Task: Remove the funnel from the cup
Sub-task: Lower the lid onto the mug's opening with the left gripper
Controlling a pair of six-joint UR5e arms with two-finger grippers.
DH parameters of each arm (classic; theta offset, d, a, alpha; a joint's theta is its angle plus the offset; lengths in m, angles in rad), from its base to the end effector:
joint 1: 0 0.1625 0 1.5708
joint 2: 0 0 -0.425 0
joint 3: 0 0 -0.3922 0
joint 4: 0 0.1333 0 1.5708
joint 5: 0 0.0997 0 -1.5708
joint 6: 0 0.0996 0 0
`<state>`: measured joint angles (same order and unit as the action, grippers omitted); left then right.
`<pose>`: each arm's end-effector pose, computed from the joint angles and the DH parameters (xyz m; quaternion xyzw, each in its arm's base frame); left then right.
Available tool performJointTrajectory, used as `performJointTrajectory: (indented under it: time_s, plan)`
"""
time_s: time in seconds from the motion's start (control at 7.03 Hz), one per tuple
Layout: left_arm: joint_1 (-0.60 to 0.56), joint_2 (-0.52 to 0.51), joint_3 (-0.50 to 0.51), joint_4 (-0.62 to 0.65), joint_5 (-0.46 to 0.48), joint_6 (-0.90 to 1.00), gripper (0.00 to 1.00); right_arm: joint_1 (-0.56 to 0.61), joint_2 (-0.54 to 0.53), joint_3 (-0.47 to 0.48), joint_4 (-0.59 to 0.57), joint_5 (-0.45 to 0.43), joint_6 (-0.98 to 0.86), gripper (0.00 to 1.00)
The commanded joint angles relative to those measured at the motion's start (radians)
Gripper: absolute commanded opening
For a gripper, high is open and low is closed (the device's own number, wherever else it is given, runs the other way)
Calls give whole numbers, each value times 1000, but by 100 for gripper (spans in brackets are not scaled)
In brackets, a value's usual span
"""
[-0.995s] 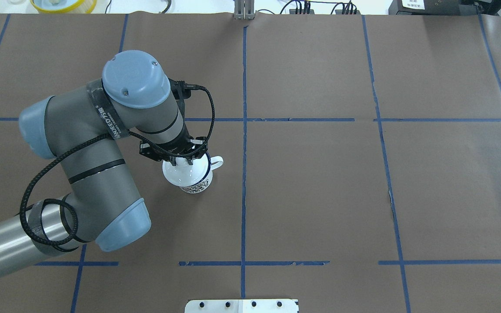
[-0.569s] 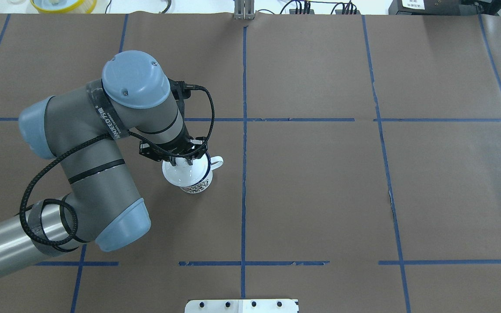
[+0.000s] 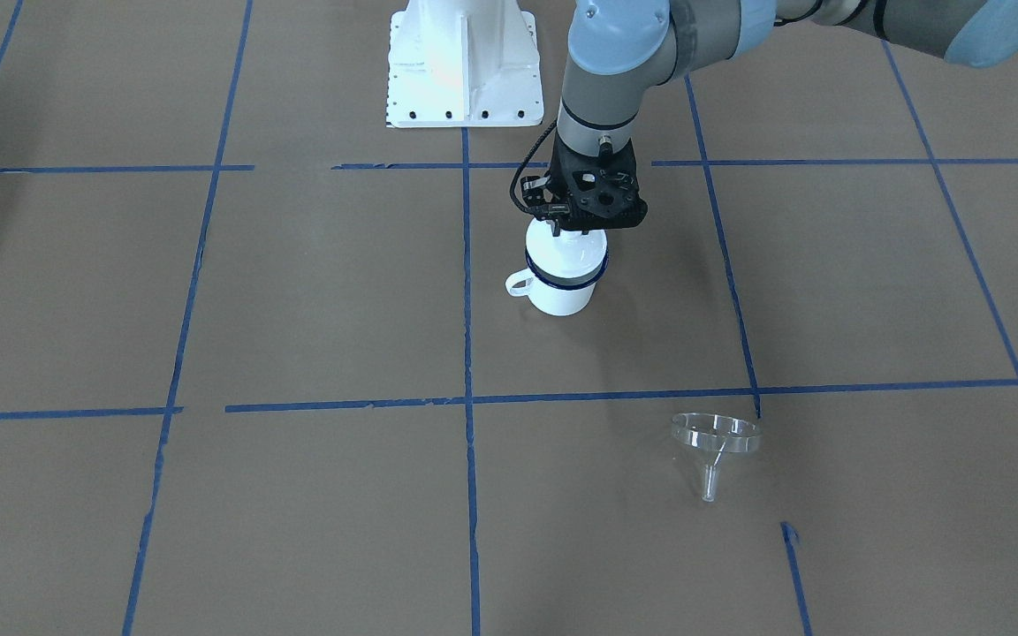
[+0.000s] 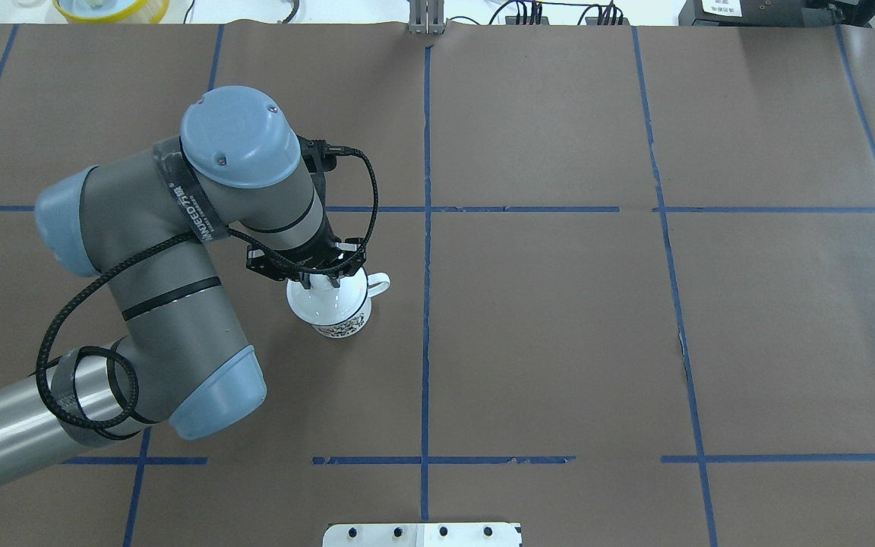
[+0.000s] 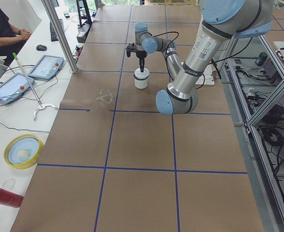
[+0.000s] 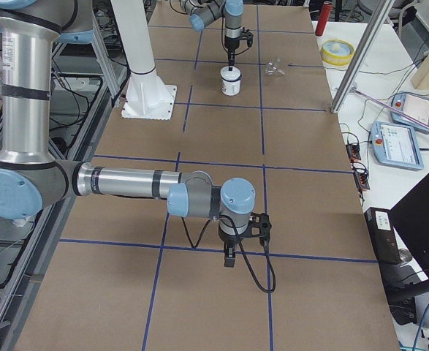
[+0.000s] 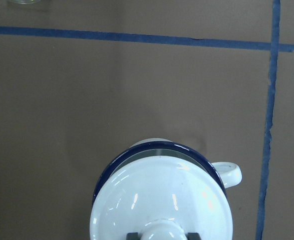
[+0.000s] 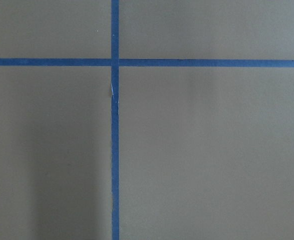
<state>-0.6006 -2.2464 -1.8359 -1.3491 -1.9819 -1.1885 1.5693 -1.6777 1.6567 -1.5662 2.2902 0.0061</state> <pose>0.4686 -0.4343 0.1803 -0.0059 0.3938 -0.0284 0.9187 0.0670 -0.4453 0.6699 -0.0090 -0.3519 0.0050 0.9360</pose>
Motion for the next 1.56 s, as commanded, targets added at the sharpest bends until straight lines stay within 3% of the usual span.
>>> performJointTrajectory:
  time_s: [0.0,0.14,0.28,0.43,1.42]
  plan:
    - [-1,5,4,-16,-2,0,0,0,-1,0,0,0,0,100]
    - [-1,7,4,-22,-3,-2,0,0,-1,0,0,0,0,100]
    - [-1,8,6,-24,-3,0,45,0,1,0,0,0,0,100]
    - [-1,20,3,-40,-2,-2,99,0,-1,0,0,0,0,100]
    - [1,18,-9,-42,-15,-13,100,0,-1,0,0,0,0,100]
